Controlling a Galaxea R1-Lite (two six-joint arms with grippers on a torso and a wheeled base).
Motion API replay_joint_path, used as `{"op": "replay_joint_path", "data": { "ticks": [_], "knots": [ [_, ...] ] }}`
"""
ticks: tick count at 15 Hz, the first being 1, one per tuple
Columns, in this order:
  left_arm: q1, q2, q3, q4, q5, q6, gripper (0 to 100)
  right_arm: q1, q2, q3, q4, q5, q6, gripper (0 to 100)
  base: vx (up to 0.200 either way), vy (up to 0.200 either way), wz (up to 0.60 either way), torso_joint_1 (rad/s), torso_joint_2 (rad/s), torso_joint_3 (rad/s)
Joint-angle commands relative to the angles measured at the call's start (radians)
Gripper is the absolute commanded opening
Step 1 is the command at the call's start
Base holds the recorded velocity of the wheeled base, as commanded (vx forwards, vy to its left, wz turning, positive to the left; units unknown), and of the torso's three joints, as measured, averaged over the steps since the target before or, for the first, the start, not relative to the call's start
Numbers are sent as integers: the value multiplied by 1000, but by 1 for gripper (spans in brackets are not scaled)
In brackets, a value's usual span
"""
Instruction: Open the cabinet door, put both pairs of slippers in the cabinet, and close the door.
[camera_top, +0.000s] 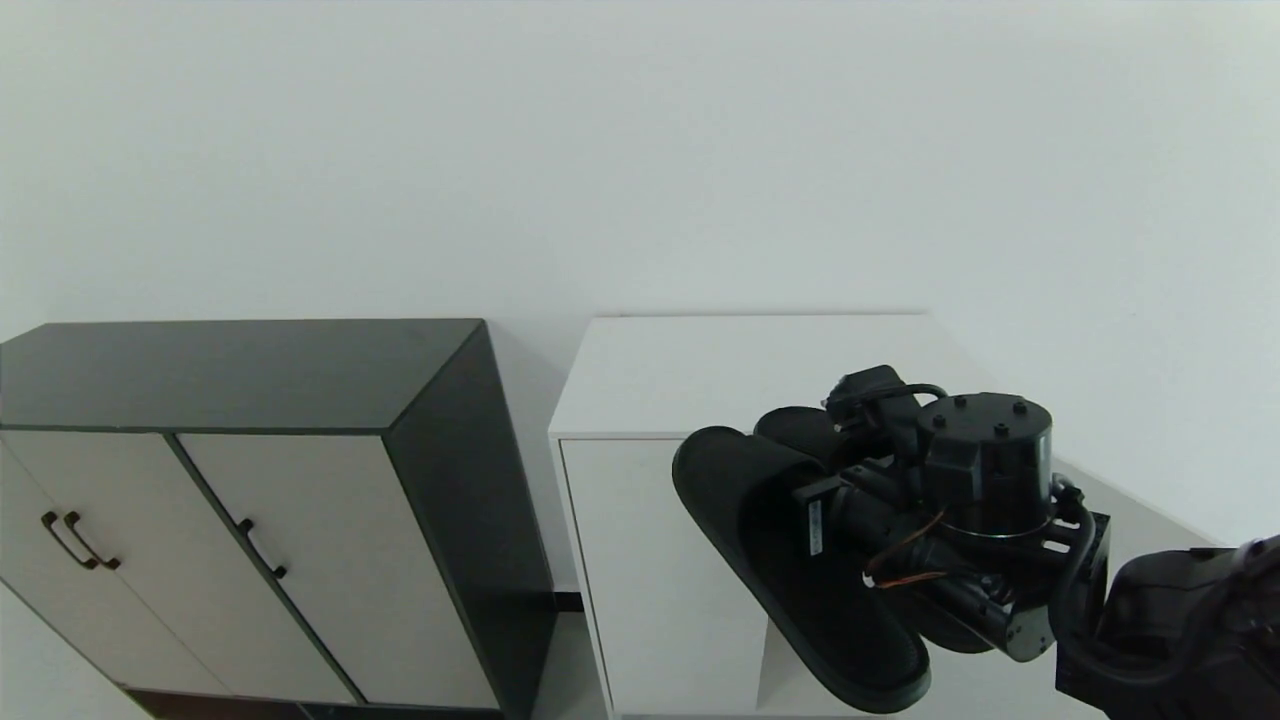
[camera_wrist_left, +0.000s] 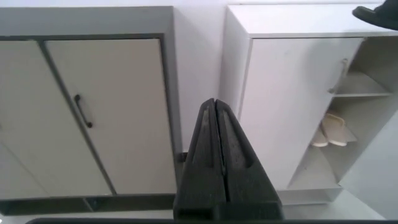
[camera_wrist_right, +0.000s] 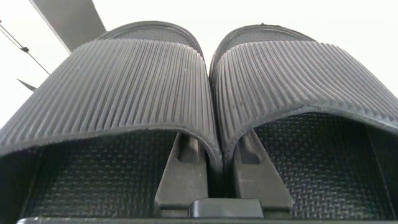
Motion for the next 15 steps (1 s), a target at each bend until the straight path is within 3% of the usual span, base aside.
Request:
{"op": "replay_joint_path", "data": {
  "ticks": [1,11,15],
  "knots": [
    [0,0,0,0,0,0,0,2,4,2,0,0,0,0,0,-200,0,7,2,2],
    [0,0,0,0,0,0,0,2,5,13,-2,2,-18,0,0,-200,0,2,1,2],
    [0,0,0,0,-1,0,0,2,19,19,-22,2,-26,0,0,0,0,0,0,0]
  ]
}}
